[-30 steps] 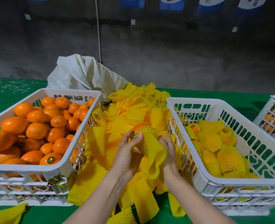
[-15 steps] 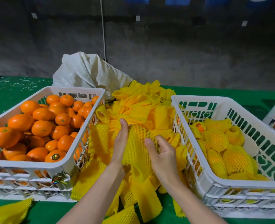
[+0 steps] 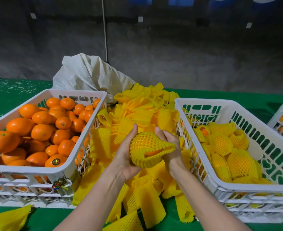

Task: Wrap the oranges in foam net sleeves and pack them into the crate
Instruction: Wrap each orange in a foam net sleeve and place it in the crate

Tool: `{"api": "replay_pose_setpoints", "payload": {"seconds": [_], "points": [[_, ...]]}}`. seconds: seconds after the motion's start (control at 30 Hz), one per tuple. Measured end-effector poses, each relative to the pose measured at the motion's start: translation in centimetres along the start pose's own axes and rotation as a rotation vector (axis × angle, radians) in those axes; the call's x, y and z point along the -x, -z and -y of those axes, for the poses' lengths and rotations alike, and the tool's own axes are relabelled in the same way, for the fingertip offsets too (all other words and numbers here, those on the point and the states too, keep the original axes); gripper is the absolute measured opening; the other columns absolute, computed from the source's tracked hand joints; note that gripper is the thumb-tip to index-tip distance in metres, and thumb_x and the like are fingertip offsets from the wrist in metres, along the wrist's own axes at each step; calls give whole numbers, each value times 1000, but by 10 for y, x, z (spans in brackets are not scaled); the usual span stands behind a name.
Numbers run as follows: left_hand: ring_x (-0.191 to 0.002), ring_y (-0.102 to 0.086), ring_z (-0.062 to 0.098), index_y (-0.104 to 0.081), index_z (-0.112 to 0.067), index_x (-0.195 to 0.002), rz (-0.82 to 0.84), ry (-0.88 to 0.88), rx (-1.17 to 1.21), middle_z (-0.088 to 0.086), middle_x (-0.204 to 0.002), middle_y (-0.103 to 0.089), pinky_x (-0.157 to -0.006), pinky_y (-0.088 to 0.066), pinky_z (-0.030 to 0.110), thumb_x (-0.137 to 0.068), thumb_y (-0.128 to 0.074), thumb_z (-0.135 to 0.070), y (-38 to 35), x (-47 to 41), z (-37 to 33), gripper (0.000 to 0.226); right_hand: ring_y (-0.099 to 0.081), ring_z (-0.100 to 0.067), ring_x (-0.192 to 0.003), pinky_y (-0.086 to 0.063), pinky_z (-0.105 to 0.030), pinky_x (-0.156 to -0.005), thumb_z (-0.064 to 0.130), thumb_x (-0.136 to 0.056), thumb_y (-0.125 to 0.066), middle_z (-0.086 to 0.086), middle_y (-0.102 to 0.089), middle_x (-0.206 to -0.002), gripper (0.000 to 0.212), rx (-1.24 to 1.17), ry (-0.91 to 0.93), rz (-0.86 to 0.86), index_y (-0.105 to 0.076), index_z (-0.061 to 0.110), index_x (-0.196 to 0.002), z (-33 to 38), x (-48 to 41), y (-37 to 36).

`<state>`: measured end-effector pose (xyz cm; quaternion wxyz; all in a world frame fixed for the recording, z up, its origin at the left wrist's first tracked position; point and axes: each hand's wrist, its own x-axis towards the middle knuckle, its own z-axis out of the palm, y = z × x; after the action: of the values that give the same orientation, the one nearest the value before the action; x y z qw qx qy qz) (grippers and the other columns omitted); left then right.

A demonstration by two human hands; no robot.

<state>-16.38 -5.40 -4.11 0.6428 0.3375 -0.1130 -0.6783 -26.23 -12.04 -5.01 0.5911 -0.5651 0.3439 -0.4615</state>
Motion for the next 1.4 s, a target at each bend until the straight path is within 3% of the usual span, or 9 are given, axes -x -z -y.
{"api": "replay_pose_setpoints", "payload": {"seconds": [0.2, 0.4, 0.5, 0.63, 0.8, 0.97, 1.13, 1.27, 1.4], "points": [[-98, -68, 30, -66, -14, -108, -205, -239, -28, 13, -105, -72, -84, -53, 42, -87, -54, -50, -1, -6, 0, 43, -63, -28, -91, -51, -44, -84, 48, -97, -32, -6, -70, -86, 45, 24, -197, 70, -66, 20, -87, -2, 8, -1], [-50, -38, 13, -45, -20, -48, -612, -722, -501, -1, -51, -41, -54, -29, 32, -90, -61, -40, 7, -15, 4, 49, -54, -23, -115, -42, -44, -101, 63, -91, -16, -1, -57, -123, 56, -20, -318, 41, -48, 33, -126, -10, 13, -20], [-51, -26, 14, -41, -9, -49, -625, -892, -578, 2, -49, -28, -56, -22, 34, -92, -61, -31, 11, -18, 9, 52, -55, -24, -112, -42, -46, -100, 67, -90, -20, -2, -60, -122, 55, -137, -429, 27, -54, 32, -116, -15, 12, -19], [-65, -46, 24, -51, -7, -70, -531, -688, -250, 11, -64, -51, -64, -39, 35, -96, -53, -33, 8, -20, 10, 36, -59, -29, -105, -46, -40, -85, 59, -88, -40, -7, -68, -111, 49, -432, -561, 46, -64, 25, -112, -13, 10, -15], [-68, -69, 19, -60, -13, -84, -436, -449, -94, 1, -68, -72, -65, -52, 33, -97, -49, -37, 11, -22, 2, 29, -55, -34, -117, -40, -49, -105, 47, -88, -45, -13, -63, -122, 50, -562, -622, 91, -61, 15, -123, -8, 3, -11], [-95, -68, 32, -72, -11, -94, -255, -421, -192, 15, -99, -73, -88, -53, 45, -80, -60, -48, 8, -17, -3, 40, -59, -32, -102, -48, -38, -82, 51, -89, -41, -12, -67, -107, 44, -580, -649, 83, -66, 19, -106, -10, 4, -7], [-69, -69, 19, -74, -8, -68, -242, -575, -442, 9, -76, -73, -62, -55, 26, -81, -56, -41, 10, -19, 6, 40, -57, -35, -111, -47, -45, -92, 43, -91, -42, -18, -62, -121, 47, -629, -605, 48, -61, 13, -121, -6, 3, -12], [-69, -42, 25, -54, 2, -79, -401, -714, -704, 17, -73, -46, -63, -35, 38, -83, -55, -46, 9, -19, 4, 49, -60, -23, -88, -50, -34, -69, 41, -96, -40, -7, -64, -102, 25, -488, -427, -85, -61, 29, -100, -6, 2, -9], [-72, -66, 20, -60, -18, -96, -342, -227, -711, 3, -84, -68, -66, -54, 36, -83, -46, -65, 10, -11, -10, 51, -56, -11, -83, -49, -34, -71, 47, -95, -42, 3, -58, -94, 17, -127, -270, -99, -54, 38, -85, -2, 0, 3]]}}
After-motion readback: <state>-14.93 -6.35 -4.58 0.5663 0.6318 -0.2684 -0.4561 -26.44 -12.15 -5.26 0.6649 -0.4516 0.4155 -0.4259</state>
